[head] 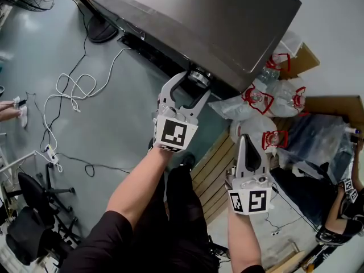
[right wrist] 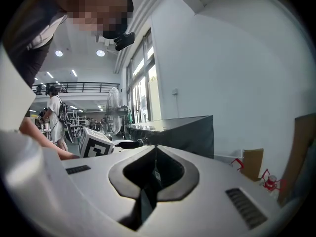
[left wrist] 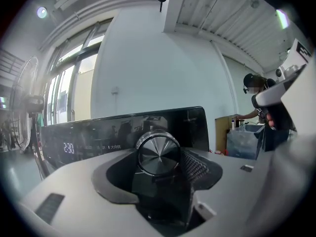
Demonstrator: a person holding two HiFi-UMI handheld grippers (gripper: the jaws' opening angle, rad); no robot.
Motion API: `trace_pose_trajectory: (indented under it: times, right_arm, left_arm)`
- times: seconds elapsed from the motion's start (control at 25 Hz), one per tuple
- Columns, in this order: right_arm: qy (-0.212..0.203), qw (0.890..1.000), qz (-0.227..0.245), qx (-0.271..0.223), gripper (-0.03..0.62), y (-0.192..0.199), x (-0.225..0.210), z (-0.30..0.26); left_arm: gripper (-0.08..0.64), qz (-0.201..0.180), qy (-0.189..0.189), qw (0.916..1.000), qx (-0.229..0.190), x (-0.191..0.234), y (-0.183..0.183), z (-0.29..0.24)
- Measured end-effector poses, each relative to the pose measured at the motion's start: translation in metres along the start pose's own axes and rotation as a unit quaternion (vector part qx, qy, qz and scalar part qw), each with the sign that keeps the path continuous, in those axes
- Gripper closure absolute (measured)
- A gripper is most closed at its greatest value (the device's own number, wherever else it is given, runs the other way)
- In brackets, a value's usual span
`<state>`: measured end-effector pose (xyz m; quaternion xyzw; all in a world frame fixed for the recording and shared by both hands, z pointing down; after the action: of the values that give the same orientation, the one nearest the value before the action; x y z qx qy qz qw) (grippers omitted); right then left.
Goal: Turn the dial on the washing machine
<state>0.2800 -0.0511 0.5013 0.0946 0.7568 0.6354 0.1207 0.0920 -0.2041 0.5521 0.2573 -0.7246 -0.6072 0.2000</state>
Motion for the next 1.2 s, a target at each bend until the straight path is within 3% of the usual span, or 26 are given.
trace_pose_trajectory:
  times: [0.68,1.04,1.2]
  right_arm:
    - [0.000,1.000,-0.017,-0.002,0.569,0.004,0.010,0.000]
    - [-0.001,1.000,-0.007,0.005,0.569,0.005,0.010,0.007]
    - [-0.001,1.000,-0.007,0.007,0.569,0.006,0.008,0.009]
  left_arm:
    - [0.278,0.104,0.016,0.9945,0.006,0.005,0.001,0.001]
    - [0.278,0.167,0.022,0.9854,-0.024,0.009,0.001,-0.001]
    - [0.278,0.208,0.027,0.9775,-0.026,0.011,0.003,-0.002]
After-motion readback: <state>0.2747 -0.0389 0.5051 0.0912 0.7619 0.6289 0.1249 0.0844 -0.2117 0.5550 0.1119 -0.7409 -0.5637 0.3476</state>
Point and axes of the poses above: the fingertips, and each gripper's own axes: z backward along the fingers, x to its left, y out of its underside, the point moved 8 cm from there along z, backward along the fingers, and after that the axes turned 3 degrees about z, right-handed, at the moved point
